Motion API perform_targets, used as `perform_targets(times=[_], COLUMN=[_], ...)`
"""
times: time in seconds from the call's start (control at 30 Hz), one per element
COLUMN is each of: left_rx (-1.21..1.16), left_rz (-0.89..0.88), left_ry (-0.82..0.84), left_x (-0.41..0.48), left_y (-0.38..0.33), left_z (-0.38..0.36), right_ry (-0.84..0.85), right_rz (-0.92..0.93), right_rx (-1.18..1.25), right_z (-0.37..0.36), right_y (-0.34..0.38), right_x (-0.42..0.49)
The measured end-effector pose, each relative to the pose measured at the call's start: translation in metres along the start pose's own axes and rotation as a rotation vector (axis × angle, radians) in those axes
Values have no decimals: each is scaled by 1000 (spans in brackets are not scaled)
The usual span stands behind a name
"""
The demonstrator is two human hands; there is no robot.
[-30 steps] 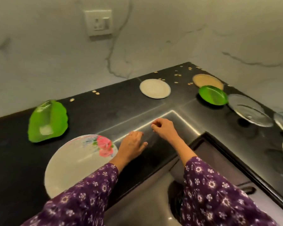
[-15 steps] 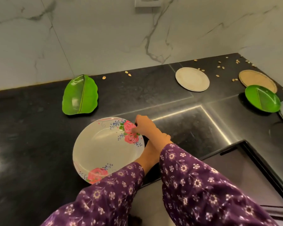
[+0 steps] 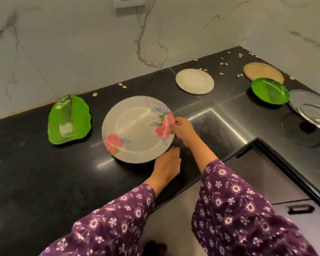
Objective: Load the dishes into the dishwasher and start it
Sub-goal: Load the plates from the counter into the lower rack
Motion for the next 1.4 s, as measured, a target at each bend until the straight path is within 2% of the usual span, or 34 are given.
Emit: perform_targets(times=[0.07, 0.17, 0.23, 0.33, 0.57, 0.83, 1.17, 1.3, 1.4], left_rx=[73, -80, -111, -112, -90, -146, -363, -304, -276], left_rz=[-28, -154, -237, -356, -742, -1061, -1447, -1643, -1768], left_ry=[-68, -132, -118, -98, -63, 39, 154, 131, 177], left_x=[-4, -6, -7, -17, -53, -143, -289, -332, -357], left_y=[-6, -32, -55, -97, -234, -406, -588, -664, -722], left_z=[3, -3, -11, -24, -63, -110, -158, -180, -200], right_ry=[-113, -272, -376, -575, -1074, -1443, -1550, -1544, -1522], right_rz=[-88, -183, -221, -201, -217, -480, -946, -1027, -1070], right_rx=[165, 478, 669, 766, 636, 350, -101, -235, -290], right_z=[43, 112, 162, 236, 374, 429, 438, 444, 452], right_y=[-21, -55, -80, -122, -248, -358, -461, -512, -553], right_x=[-3, -19, -42, -94, -290, -512, -717, -750, -763])
Point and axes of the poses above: each hand's wrist, its own x-axis towards the middle knuckle, its own z-axis out of the back of the hand, y = z × x, the point moved 4 cm from there along x, towards the middle knuckle, and after that the axes turned 12 degrees about -y, right-handed, at the moved point
